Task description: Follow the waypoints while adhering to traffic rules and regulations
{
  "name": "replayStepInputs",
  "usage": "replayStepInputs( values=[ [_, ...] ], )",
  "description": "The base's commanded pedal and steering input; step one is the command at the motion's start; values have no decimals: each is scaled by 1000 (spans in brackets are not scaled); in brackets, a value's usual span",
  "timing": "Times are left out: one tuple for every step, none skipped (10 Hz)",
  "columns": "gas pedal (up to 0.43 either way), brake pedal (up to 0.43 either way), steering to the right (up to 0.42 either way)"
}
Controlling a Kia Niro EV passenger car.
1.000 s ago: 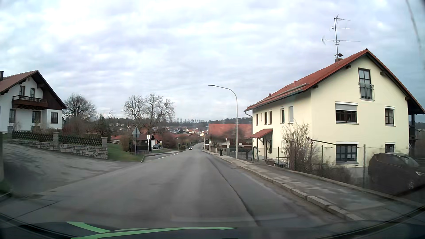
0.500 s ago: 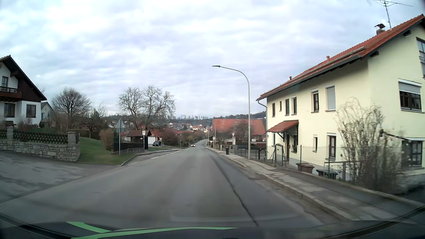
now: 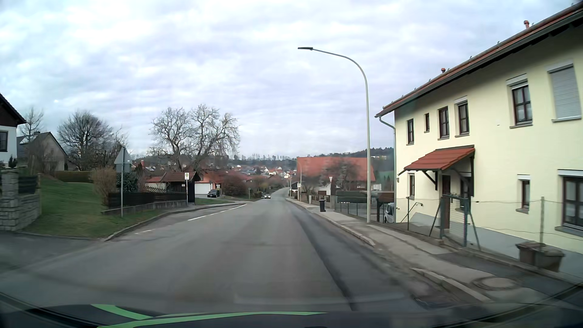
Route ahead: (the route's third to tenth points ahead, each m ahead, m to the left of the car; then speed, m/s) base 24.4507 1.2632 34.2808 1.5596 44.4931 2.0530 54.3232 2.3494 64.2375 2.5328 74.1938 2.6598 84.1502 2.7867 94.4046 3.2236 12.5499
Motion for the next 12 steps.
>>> replayStepInputs(
  values=[
    [0, 0, -6],
    [0, 0, -6],
    [0, 0, -6],
    [0, 0, -6],
    [0, 0, -6],
    [0, 0, -6],
    [0, 0, -5],
    [0, 0, -5],
    [0, 0, -5],
    [0, 0, -5],
    [0, 0, -5],
    [0, 0, -4]
  ],
)
